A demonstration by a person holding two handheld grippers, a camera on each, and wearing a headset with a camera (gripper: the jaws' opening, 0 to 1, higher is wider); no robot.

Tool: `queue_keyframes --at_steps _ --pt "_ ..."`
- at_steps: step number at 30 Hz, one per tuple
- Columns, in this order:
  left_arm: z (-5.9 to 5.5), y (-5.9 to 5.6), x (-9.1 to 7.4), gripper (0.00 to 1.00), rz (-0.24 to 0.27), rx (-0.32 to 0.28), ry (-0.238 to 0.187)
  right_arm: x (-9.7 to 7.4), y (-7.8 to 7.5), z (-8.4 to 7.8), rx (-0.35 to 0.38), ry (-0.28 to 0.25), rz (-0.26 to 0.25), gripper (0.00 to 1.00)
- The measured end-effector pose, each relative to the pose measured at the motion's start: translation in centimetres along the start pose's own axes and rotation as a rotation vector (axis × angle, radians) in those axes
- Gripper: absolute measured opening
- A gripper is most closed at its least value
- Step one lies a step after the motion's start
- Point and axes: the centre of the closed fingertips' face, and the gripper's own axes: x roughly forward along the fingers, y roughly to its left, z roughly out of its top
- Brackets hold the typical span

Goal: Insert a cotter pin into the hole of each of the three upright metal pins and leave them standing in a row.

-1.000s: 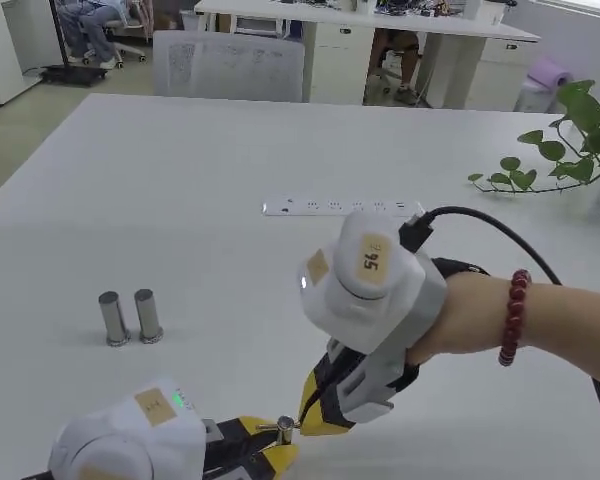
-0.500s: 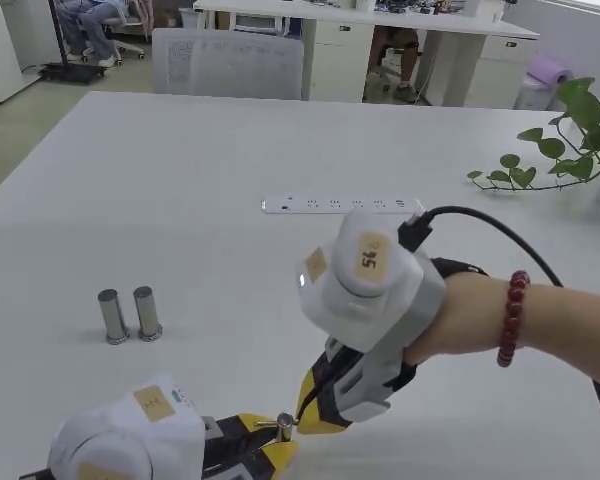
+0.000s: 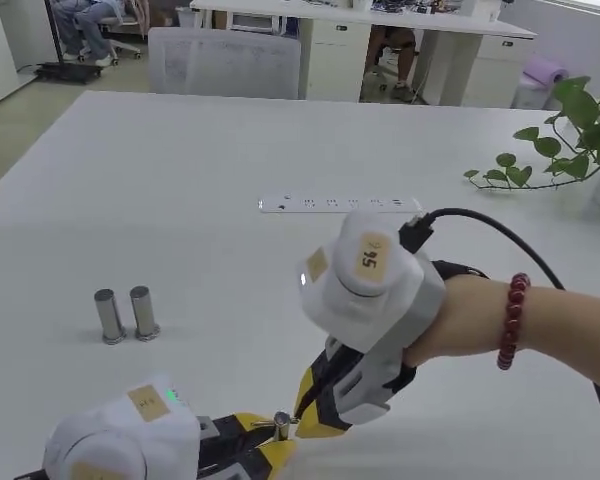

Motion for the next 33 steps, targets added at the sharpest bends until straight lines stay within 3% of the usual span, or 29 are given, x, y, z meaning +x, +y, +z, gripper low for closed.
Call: queue_keyframes --at_steps 4,6,11,14,21,33 --pt "-0.4 0.0 0.1 0.09 0.002 -0.003 0.016 -0.2 0.1 0.2 0.010 -0.023 -0.002 0.13" --pt "-0.5 0.0 0.0 0.15 0.003 -0.007 0.018 -0.3 0.1 0.3 0.019 -0.038 -0.005 0.14" --pt "-0.4 0.0 -0.1 0.18 -0.001 -0.015 0.010 -0.4 0.0 0.7 0.040 -0.078 -0.017 0.15" --pt "-0.3 0.1 -0.4 0.22 -0.001 -0.022 0.003 -0.5 0.1 1.3 0.059 -0.121 -0.014 0.15" --pt "0.1 0.8 -1.4 0.34 0.022 -0.035 -0.013 -0.4 0.1 1.7 0.076 -0.167 -0.029 0.17" --pt "1.3 0.8 -3.2 0.51 0.018 -0.067 -0.064 0.1 0.0 1.9 0.075 -0.205 -0.057 0.17"
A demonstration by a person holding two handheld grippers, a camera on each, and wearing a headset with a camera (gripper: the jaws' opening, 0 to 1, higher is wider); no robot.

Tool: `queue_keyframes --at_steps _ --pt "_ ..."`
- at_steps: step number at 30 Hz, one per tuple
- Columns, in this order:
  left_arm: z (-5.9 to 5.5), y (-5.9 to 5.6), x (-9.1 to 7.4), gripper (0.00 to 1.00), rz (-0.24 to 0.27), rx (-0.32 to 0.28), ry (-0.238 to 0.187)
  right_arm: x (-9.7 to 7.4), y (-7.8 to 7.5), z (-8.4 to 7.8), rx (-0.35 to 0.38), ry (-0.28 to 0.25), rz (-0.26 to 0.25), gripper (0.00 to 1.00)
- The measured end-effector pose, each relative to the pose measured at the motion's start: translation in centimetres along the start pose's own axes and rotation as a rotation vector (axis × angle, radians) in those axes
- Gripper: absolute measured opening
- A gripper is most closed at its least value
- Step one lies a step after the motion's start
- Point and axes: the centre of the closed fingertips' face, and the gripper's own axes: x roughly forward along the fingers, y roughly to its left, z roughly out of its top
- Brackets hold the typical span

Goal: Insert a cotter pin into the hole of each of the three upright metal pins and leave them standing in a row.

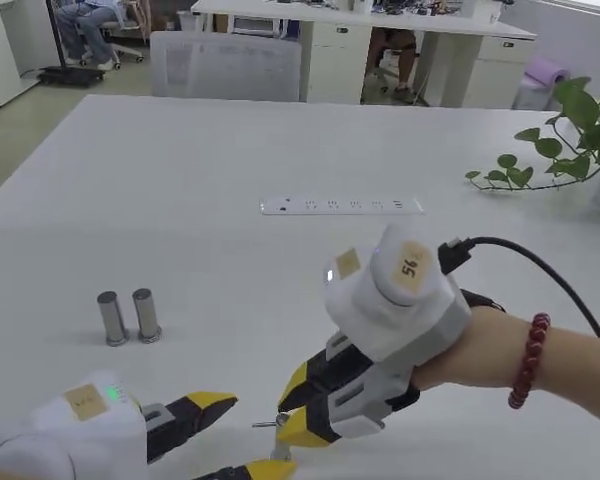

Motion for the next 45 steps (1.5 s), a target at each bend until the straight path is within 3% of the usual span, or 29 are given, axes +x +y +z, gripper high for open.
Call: queue_keyframes --at_steps 19,45 --pt "0.5 -1.4 -2.4 0.78 -0.009 -0.001 -0.011 0.8 0.1 -0.5 -0.035 -0.018 -0.007 0.14" --pt "0.1 -1.3 -4.6 0.78 0.039 0.012 0.010 1.3 -0.4 -0.5 -0.035 -0.023 -0.027 0.10"
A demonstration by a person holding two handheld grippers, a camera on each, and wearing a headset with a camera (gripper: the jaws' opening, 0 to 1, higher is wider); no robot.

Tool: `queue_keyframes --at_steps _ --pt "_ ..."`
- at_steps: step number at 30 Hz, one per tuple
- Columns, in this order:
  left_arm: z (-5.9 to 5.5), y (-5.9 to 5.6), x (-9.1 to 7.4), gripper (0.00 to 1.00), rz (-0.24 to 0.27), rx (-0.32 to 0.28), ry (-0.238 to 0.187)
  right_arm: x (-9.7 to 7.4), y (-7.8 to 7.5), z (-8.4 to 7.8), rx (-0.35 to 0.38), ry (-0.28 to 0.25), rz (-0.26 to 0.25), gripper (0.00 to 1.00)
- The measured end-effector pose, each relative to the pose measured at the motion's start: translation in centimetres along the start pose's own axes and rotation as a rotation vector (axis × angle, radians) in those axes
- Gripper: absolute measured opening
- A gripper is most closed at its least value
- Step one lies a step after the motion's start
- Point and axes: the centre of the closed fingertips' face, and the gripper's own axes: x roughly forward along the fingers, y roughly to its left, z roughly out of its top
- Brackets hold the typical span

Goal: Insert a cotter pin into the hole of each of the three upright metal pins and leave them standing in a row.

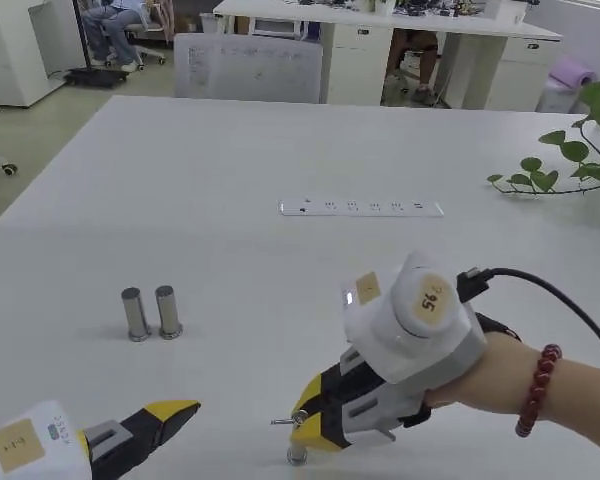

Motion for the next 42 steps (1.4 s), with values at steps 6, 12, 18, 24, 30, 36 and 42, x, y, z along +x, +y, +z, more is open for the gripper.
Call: queue_keyframes --at_steps 6,12,18,24,30,36,42 --pt "0.1 0.3 -0.4 0.78 0.017 0.002 -0.002 0.2 -0.1 0.3 -0.017 0.004 -0.004 0.10" --pt "0.0 0.6 -0.8 0.78 0.032 -0.010 -0.004 0.5 -0.6 1.1 -0.025 -0.003 -0.009 0.10" --pt "-0.2 1.1 -0.9 0.78 0.050 -0.019 -0.003 1.1 -1.2 1.7 -0.028 -0.003 -0.014 0.10" --pt "-0.2 1.2 -1.1 0.78 0.059 -0.034 -0.007 1.7 -1.6 2.2 -0.027 -0.008 -0.014 0.10" --pt "-0.4 1.3 -1.3 0.77 0.068 -0.038 -0.005 2.1 -2.2 2.8 -0.027 -0.014 -0.017 0.10" --pt "-0.7 1.3 -1.4 0.77 0.068 -0.043 0.002 2.4 -2.6 3.1 -0.022 -0.018 -0.021 0.10" --pt "-0.6 1.3 -1.4 0.76 0.067 -0.045 -0.001 2.6 -2.6 3.2 -0.024 -0.015 -0.016 0.10"
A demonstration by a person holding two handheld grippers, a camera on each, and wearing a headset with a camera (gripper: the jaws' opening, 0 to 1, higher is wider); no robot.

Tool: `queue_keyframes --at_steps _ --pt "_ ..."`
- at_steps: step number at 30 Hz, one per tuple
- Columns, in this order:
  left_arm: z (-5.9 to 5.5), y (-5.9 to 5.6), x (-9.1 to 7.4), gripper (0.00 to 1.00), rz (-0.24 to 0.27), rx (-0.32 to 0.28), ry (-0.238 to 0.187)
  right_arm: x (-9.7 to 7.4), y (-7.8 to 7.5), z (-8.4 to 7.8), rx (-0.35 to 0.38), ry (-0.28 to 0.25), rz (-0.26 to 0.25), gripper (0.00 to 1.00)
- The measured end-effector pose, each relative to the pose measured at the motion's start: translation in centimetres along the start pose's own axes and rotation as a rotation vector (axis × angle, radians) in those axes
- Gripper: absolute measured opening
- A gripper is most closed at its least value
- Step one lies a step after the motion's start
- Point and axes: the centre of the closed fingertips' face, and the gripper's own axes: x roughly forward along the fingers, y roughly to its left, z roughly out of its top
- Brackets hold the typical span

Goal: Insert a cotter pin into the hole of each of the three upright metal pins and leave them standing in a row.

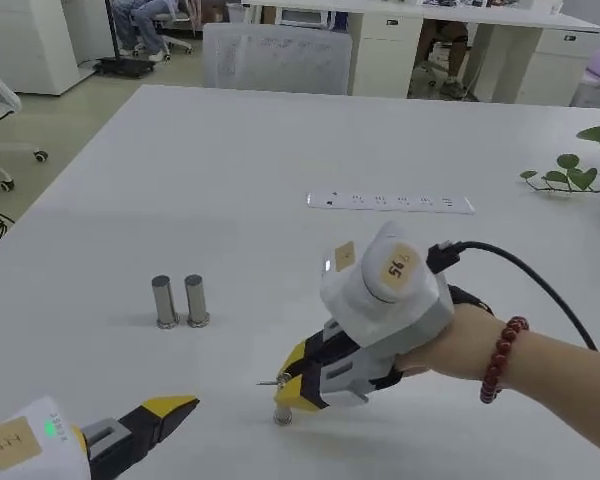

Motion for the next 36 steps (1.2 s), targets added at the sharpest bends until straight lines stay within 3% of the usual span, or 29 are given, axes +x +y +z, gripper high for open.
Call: queue_keyframes --at_steps 15,36 --pt "-0.21 -0.17 -0.20 0.77 -0.001 0.001 0.004 0.00 0.14 -0.03 0.000 0.013 0.003 0.11" --pt "-0.08 -0.16 -0.40 0.78 0.001 0.010 0.010 -0.33 0.39 0.04 0.048 -0.015 0.010 0.19"
